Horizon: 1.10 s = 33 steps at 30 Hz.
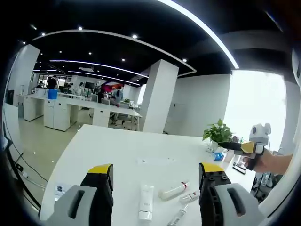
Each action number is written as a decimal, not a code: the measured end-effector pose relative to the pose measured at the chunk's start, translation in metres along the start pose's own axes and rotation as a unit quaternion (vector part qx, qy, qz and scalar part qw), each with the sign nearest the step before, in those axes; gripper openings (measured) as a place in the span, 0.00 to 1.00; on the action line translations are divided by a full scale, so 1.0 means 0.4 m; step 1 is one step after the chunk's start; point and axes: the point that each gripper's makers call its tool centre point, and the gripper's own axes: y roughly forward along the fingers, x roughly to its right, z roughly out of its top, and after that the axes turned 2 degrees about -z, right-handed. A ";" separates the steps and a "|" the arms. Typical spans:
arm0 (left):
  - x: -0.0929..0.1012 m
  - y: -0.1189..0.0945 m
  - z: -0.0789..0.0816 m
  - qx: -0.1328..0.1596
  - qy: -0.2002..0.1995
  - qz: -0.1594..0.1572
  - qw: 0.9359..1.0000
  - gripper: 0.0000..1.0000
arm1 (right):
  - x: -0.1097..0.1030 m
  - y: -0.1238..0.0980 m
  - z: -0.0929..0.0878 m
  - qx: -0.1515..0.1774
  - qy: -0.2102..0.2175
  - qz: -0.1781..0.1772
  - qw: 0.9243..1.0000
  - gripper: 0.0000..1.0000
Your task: Arrange the skincare products in the storage area until every visible bottle or jar stands upright without overlapping.
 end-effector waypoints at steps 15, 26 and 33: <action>-0.001 0.018 -0.021 -0.024 -0.003 0.016 1.000 0.76 | 0.034 -0.030 -0.042 -0.017 0.023 -0.021 0.999 0.99; 0.011 0.016 -0.033 -0.057 -0.019 0.022 0.998 0.76 | 0.043 -0.001 -0.065 -0.043 0.042 -0.033 0.998 0.99; 0.017 0.028 -0.043 -0.065 -0.037 0.014 0.997 0.76 | 0.029 0.036 -0.078 -0.082 0.039 -0.019 0.996 0.99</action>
